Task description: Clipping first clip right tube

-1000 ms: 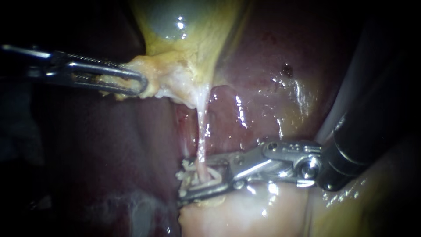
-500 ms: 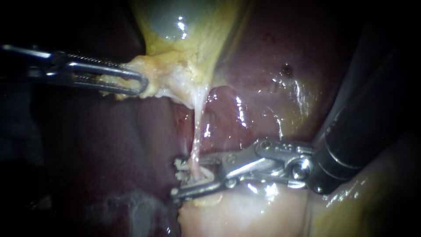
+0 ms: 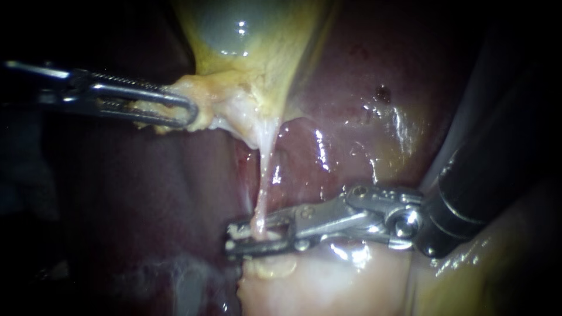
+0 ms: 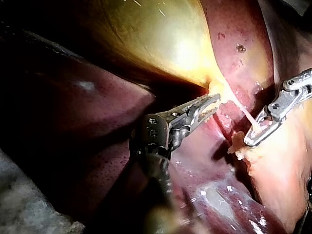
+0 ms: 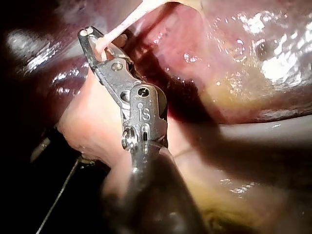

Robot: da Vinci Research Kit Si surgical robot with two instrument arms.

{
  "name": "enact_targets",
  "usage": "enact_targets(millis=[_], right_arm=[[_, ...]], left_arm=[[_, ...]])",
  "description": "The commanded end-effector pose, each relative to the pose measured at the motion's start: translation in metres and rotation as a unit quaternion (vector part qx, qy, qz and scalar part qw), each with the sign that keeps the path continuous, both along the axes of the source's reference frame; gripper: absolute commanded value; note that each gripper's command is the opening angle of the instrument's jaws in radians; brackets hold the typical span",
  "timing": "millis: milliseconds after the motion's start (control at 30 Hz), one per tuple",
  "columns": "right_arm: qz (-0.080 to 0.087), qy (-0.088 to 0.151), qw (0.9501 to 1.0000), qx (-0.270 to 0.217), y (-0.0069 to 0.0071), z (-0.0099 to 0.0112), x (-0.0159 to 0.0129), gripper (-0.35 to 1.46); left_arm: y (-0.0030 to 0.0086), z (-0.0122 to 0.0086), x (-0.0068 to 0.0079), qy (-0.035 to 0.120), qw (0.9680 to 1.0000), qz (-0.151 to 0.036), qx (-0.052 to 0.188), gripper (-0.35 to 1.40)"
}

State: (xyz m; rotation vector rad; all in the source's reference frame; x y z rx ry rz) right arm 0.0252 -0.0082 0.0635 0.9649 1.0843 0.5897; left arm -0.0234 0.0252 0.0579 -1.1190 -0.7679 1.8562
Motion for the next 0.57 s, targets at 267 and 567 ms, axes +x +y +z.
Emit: enact_targets(millis=[267,567], right_arm=[[-0.013,-0.008,0.9999,0.001,-0.0009,0.0007,0.0,-0.35],[-0.013,-0.008,0.9999,0.001,-0.0006,0.0008,-0.0002,-0.35]], left_arm=[[0.0,0.0,0.0,0.0,1.0,0.0,0.0,-0.35],[0.0001,0.0001,0.0,0.0,1.0,0.0,0.0,-0.35]])
